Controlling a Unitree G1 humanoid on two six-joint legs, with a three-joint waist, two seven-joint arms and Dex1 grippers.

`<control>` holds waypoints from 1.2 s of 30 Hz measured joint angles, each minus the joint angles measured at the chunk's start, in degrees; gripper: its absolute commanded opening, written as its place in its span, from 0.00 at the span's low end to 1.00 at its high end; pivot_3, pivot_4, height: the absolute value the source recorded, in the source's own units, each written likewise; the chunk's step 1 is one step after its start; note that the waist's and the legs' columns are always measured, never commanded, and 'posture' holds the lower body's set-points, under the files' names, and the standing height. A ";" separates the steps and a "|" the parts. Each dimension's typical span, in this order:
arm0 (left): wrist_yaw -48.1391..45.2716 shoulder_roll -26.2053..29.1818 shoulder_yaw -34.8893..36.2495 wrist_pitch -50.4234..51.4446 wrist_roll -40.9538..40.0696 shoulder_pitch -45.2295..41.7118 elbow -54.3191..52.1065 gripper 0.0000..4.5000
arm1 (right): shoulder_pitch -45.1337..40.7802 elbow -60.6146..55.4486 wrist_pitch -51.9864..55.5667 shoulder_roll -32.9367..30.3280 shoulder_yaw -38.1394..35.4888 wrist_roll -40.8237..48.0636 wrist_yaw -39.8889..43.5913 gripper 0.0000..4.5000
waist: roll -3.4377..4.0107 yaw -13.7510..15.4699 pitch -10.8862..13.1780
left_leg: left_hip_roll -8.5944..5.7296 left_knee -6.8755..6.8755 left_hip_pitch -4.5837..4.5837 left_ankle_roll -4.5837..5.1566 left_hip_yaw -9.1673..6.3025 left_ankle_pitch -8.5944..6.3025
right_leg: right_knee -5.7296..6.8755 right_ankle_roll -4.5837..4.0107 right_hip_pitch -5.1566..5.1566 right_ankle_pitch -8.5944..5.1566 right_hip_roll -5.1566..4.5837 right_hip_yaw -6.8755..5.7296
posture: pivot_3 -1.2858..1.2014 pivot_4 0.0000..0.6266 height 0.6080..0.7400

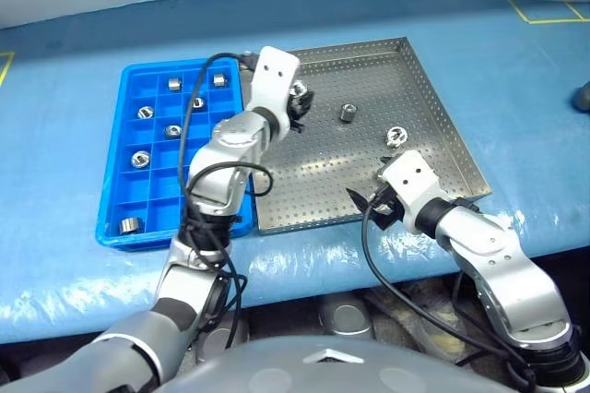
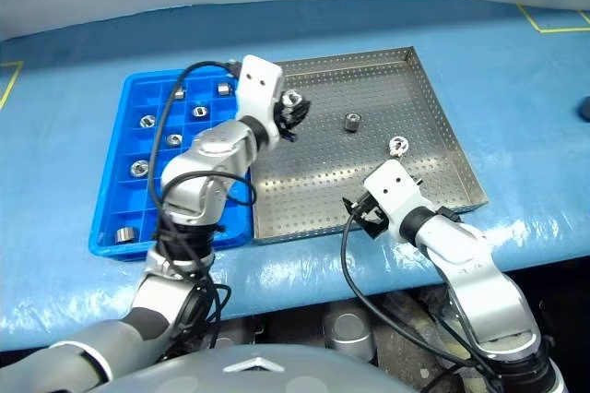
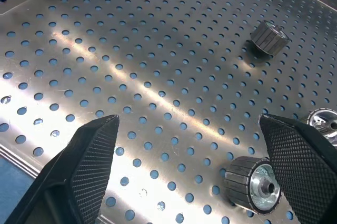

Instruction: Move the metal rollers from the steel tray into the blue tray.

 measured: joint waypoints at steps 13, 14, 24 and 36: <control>7.20 11.60 3.03 19.98 6.46 14.52 -20.86 0.39 | -0.94 1.52 -0.45 -1.07 1.08 3.19 5.45 1.00 | -0.03 4.44 0.01 | 0.00 0.05 0.02 -0.01 -0.04 0.00 | 0.01 -0.02 0.03 0.01 -0.02 -0.07 | 0.50 0.24 1.00; 7.19 12.16 3.00 20.86 6.42 15.24 -20.99 0.39 | -0.96 1.52 -0.41 -1.31 1.01 3.77 5.94 1.00 | -0.04 4.76 0.02 | 0.00 0.05 0.02 -0.01 -0.04 0.00 | 0.00 -0.03 0.03 0.01 -0.02 -0.07 | 0.50 0.24 1.00; 5.75 14.19 4.99 26.31 5.65 19.23 -25.77 0.39 | -0.91 2.26 -0.50 -2.32 -1.01 5.42 6.55 1.00 | -0.08 5.71 0.04 | 0.01 0.04 0.03 -0.01 -0.03 0.00 | -0.01 -0.08 0.03 0.04 -0.05 -0.10 | 0.50 0.24 1.00; 5.61 15.49 3.90 26.02 5.69 21.99 -25.89 0.62 | -1.33 2.51 -1.37 -2.30 -0.86 5.09 6.01 1.00 | -0.08 5.87 0.04 | 0.01 0.04 0.03 -0.01 -0.03 0.00 | -0.01 -0.09 0.04 0.05 -0.08 -0.11 | 0.50 0.24 1.00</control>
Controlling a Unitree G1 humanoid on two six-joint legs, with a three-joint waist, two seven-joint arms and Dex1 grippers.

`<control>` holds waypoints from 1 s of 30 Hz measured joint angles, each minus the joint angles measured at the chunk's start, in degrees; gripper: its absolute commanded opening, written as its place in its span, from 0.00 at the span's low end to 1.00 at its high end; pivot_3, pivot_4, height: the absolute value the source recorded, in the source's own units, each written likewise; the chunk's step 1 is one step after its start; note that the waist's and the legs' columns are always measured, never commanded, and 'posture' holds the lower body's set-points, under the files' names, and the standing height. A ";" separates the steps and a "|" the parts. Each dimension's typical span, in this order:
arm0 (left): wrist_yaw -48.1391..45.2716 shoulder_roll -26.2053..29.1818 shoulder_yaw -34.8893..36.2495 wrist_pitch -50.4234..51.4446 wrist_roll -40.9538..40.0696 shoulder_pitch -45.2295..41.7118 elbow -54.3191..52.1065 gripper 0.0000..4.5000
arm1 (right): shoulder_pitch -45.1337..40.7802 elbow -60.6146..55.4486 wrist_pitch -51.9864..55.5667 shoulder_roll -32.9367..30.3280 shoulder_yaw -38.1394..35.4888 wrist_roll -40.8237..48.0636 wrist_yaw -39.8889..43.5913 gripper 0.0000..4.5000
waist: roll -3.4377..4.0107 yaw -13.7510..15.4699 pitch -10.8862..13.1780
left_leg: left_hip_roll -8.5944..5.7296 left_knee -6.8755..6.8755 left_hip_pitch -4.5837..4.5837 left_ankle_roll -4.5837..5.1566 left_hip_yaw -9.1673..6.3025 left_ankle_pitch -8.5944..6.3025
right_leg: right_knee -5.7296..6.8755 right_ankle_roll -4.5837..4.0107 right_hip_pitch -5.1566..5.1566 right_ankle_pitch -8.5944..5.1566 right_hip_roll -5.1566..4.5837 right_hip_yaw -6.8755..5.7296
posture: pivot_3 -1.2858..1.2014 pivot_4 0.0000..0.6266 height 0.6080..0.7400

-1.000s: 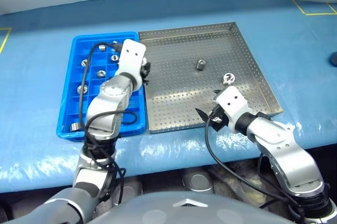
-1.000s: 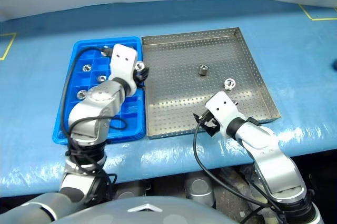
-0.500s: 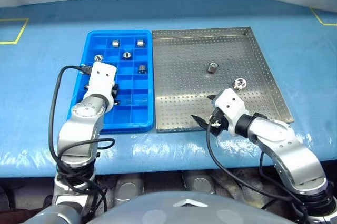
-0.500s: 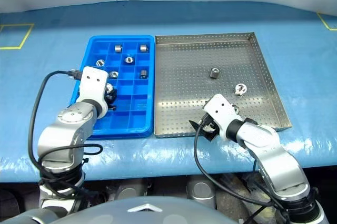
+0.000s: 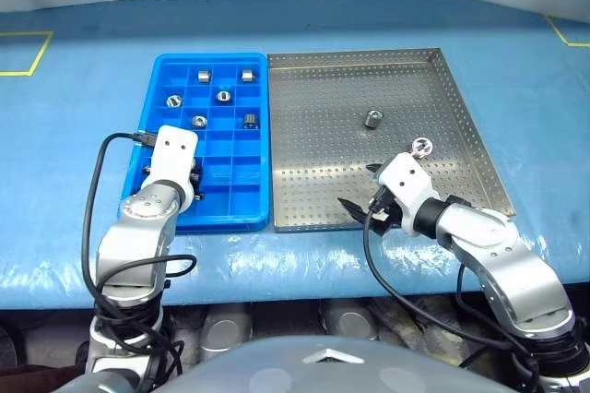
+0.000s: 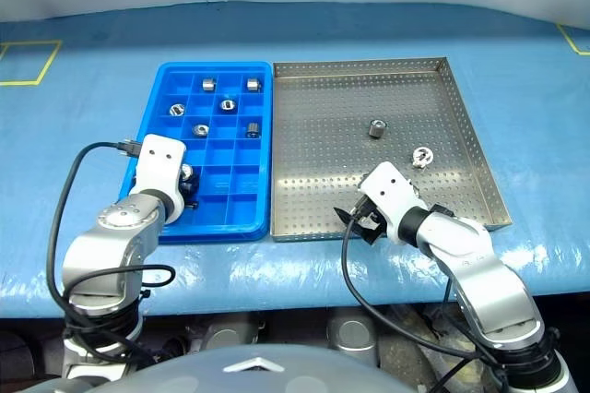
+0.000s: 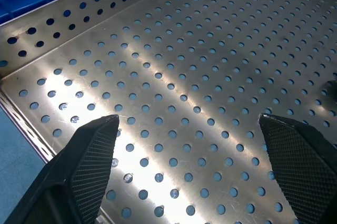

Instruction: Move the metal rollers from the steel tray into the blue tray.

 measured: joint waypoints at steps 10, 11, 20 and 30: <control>-2.20 -6.92 1.79 -9.34 -3.65 -2.34 0.23 0.98 | -1.20 0.63 -1.49 1.72 -0.56 -1.00 -2.99 1.00 | -0.02 1.24 0.00 | -0.07 0.09 -0.02 0.00 0.00 0.00 | -0.05 -0.05 0.06 0.06 -0.08 -0.02 | 0.49 0.24 1.00; -2.94 -7.31 1.32 -11.08 -4.46 -2.99 0.24 0.98 | -1.39 1.15 -1.50 2.08 -0.93 -1.32 -3.67 1.00 | -0.02 1.19 0.00 | -0.06 0.07 -0.01 -0.01 0.00 0.00 | -0.05 -0.11 0.06 0.09 -0.07 -0.02 | 0.49 0.24 1.00; -17.76 -4.54 -8.76 -25.99 -13.85 -7.28 6.33 0.98 | -7.94 11.07 3.01 12.44 -9.21 -5.20 -17.47 1.00 | 0.07 -0.58 -0.05 | -0.01 -0.02 0.00 0.00 0.09 0.00 | -0.01 -0.21 -0.02 0.13 -0.03 0.02 | 0.48 0.24 1.00; -19.48 -4.70 -13.12 -31.84 -14.66 -9.75 16.61 0.98 | -9.93 19.83 3.87 14.72 -15.82 -6.81 -22.53 1.00 | 0.14 -1.59 -0.09 | -0.04 -0.02 -0.03 0.02 0.09 -0.01 | -0.01 -0.21 -0.03 0.13 -0.02 0.06 | 0.46 0.24 1.00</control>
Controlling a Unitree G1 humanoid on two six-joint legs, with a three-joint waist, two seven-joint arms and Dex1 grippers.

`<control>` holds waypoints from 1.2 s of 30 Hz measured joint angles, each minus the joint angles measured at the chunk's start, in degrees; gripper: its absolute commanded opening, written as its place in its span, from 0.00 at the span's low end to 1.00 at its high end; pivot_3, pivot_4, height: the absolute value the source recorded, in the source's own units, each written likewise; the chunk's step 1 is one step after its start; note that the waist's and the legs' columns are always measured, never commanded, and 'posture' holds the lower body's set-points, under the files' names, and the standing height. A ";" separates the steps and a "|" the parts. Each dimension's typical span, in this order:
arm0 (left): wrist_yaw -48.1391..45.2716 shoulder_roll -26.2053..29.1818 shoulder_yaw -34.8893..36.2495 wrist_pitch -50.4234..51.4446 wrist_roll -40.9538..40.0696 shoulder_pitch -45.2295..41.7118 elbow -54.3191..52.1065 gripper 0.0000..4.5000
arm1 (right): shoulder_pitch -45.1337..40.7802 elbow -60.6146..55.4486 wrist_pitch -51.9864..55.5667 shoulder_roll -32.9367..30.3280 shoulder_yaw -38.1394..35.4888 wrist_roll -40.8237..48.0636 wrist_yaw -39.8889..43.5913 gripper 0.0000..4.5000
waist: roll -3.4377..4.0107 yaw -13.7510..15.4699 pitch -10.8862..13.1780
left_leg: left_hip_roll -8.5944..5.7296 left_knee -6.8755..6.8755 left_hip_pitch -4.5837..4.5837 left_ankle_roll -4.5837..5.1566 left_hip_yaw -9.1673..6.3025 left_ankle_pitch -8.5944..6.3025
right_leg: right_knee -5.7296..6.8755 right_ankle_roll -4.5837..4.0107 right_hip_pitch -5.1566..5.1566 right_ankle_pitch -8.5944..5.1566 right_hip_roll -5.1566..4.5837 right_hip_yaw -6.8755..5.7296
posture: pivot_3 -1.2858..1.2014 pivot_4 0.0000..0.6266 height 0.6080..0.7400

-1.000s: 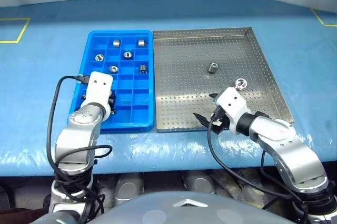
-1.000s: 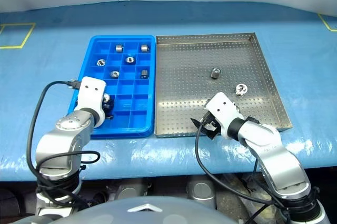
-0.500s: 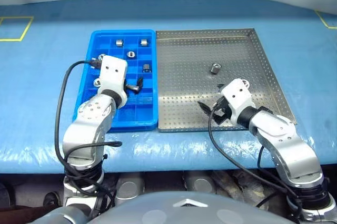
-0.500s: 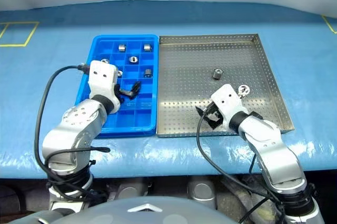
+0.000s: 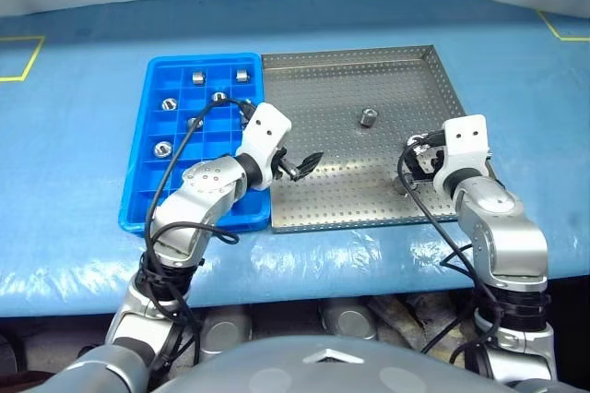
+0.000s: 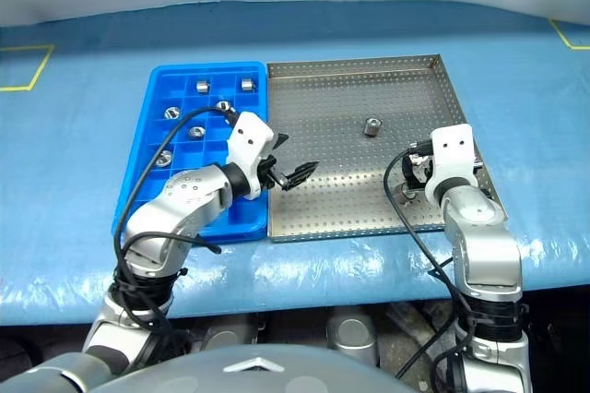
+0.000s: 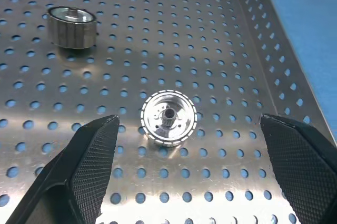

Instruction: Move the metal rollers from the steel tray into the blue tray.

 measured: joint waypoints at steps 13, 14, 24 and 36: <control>-2.05 0.69 -1.69 -1.43 -1.05 -0.14 0.11 0.98 | -3.67 9.73 -3.66 1.37 0.20 0.46 0.59 1.00 | 0.07 -1.55 -0.02 | -0.01 -0.04 0.01 0.00 0.02 0.00 | 0.02 0.00 -0.01 0.00 0.02 0.06 | 0.48 0.24 1.00; -2.03 1.07 -1.94 -1.42 -1.02 -0.12 0.11 0.98 | -3.21 8.53 -3.51 1.33 0.43 0.46 0.59 1.00 | 0.07 -1.51 -0.02 | 0.00 -0.05 0.01 0.00 0.01 0.00 | 0.02 0.00 -0.01 0.00 0.02 0.06 | 0.48 0.24 1.00; -1.01 1.80 -1.95 -1.09 -1.10 0.88 0.08 0.98 | 2.48 -12.77 4.57 6.94 0.59 3.76 -0.70 1.00 | 0.10 -1.41 -0.04 | 0.01 -0.04 0.02 0.00 -0.01 0.01 | 0.03 0.23 -0.01 -0.13 0.03 0.05 | 0.47 0.24 1.00; -2.74 1.94 -2.83 -1.19 -1.69 0.57 0.09 0.98 | 9.61 -15.76 8.92 9.93 1.20 6.29 -1.00 1.00 | 0.10 -1.95 -0.04 | 0.05 -0.05 0.07 0.00 0.04 0.01 | 0.03 0.26 -0.02 -0.16 0.06 0.06 | 0.46 0.24 1.00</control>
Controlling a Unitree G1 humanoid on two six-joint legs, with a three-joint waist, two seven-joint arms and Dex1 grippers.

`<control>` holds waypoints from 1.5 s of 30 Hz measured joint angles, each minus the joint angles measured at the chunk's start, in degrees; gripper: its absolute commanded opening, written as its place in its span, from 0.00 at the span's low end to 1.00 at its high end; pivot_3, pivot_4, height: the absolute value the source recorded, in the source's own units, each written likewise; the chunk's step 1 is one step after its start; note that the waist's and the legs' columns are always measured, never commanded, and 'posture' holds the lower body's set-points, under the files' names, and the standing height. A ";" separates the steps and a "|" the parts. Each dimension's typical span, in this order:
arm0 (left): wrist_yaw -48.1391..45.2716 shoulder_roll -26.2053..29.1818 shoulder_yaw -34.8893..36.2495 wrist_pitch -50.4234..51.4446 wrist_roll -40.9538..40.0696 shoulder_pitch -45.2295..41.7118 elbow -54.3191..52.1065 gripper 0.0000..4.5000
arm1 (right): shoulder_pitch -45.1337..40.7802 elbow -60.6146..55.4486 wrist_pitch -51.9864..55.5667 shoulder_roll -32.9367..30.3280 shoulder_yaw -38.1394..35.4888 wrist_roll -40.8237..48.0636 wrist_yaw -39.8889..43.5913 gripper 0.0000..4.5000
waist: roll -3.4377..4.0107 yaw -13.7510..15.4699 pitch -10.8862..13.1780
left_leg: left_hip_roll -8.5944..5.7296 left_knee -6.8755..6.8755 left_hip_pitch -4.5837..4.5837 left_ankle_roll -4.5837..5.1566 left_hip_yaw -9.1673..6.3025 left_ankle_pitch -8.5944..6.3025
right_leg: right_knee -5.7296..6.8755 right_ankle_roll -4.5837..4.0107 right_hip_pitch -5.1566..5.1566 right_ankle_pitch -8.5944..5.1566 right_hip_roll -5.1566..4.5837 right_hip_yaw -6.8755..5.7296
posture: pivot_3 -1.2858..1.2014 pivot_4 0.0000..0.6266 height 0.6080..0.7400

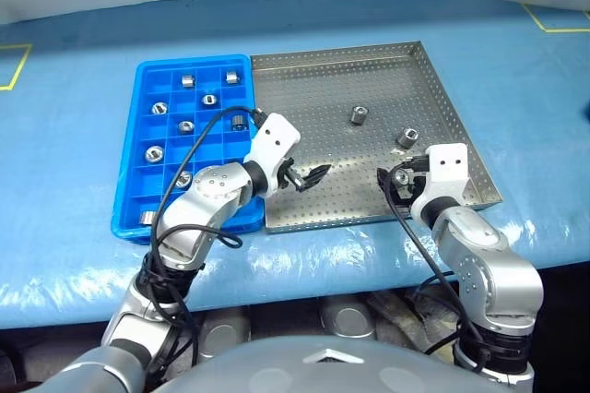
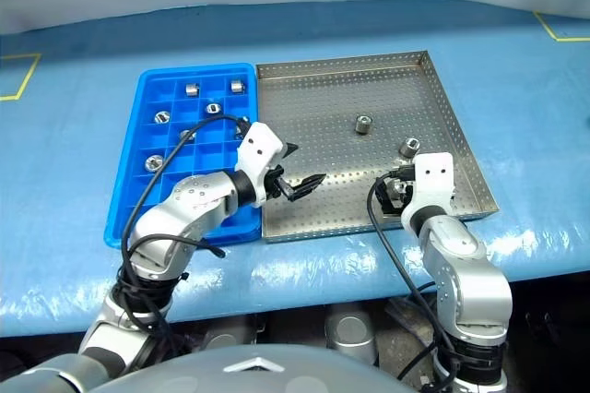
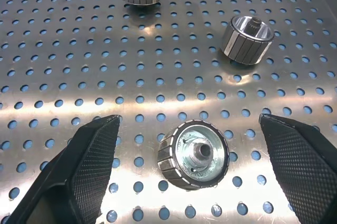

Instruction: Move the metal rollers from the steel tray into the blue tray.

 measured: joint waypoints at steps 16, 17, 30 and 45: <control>0.72 0.66 -0.33 -0.10 -0.63 0.00 0.00 0.98 | -1.29 5.23 -1.40 0.27 -1.39 1.25 0.00 0.54 | 0.00 0.49 0.00 | 0.00 -0.05 -0.02 0.01 -0.02 -0.01 | -0.04 -0.02 0.01 -0.01 0.00 0.00 | 0.47 0.24 1.00; 0.72 0.69 -0.33 -0.07 -0.66 0.00 0.00 0.98 | -1.24 5.22 -1.42 0.04 -1.15 1.18 0.00 0.54 | 0.00 0.50 0.00 | 0.00 -0.05 -0.02 0.01 -0.03 -0.01 | -0.04 -0.02 0.01 -0.01 0.00 -0.01 | 0.46 0.24 1.00; 0.08 1.29 -0.27 -0.06 -1.72 -0.05 -0.02 0.98 | -0.95 5.16 -2.39 -2.00 0.37 1.08 0.73 0.39 | 0.00 0.51 0.00 | 0.00 -0.03 0.00 0.00 -0.02 0.00 | -0.03 -0.02 0.02 -0.02 0.01 -0.01 | 0.47 0.24 1.00; 3.05 7.18 7.82 6.12 -6.03 5.87 -13.57 0.98 | -17.37 6.83 -2.41 -2.55 4.53 5.68 5.69 0.39 | -0.03 0.91 0.04 | 0.05 -0.16 0.00 0.00 -0.02 0.00 | -0.03 -0.05 -0.06 -0.01 0.03 0.00 | 0.52 0.24 1.00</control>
